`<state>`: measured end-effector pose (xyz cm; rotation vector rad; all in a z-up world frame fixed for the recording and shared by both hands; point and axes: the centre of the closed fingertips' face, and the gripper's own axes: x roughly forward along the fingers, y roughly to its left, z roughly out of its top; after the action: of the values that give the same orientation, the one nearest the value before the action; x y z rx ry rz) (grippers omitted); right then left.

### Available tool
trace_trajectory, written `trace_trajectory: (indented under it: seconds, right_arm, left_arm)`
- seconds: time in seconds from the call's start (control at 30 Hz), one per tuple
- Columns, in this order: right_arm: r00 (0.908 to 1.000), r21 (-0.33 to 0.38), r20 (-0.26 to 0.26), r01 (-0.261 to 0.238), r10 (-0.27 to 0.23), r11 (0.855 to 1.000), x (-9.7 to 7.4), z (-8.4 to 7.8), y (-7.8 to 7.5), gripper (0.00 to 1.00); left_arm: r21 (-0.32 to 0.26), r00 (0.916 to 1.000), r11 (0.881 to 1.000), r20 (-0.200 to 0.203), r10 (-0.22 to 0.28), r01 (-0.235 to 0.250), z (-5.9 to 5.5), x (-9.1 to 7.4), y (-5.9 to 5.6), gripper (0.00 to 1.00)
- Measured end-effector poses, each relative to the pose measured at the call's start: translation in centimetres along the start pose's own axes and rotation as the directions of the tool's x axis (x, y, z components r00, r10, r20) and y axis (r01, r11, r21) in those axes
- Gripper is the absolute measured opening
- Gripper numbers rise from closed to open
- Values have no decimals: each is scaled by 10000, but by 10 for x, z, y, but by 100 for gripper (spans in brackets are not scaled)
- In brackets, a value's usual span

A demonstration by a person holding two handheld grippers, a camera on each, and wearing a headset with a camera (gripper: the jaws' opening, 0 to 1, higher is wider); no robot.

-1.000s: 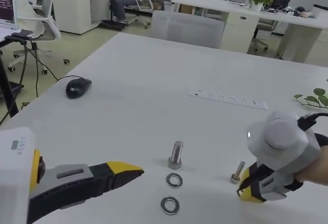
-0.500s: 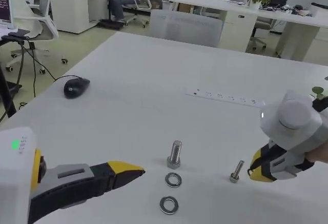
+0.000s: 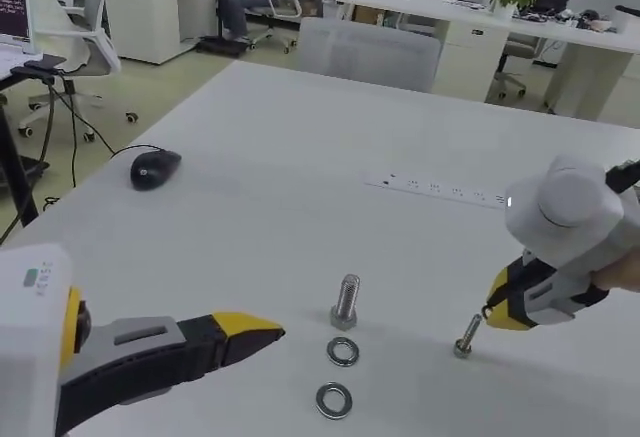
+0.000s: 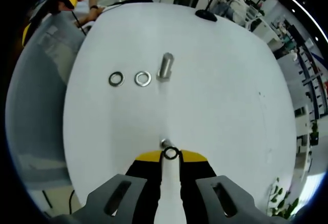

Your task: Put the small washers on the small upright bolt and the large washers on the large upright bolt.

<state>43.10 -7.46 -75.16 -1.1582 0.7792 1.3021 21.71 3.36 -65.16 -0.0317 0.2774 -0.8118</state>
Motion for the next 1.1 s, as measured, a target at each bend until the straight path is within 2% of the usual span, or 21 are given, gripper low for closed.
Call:
trace_trajectory:
  seconds: [0.47,0.8,1.1]
  right_arm:
    - [9994,-267,-269,-238,231,9994,11,3,2,12]
    - [9985,-417,-455,-339,320,9986,20,-1,0,12]
    - [9961,-578,-690,-586,546,9966,34,-8,2,13]
  left_arm:
    - [-107,9999,9999,43,122,-121,-1,-3,2,65]
    - [-166,9999,9997,5,152,-152,-3,-3,4,65]
    - [-186,9999,9997,-89,149,-150,-4,-1,5,65]
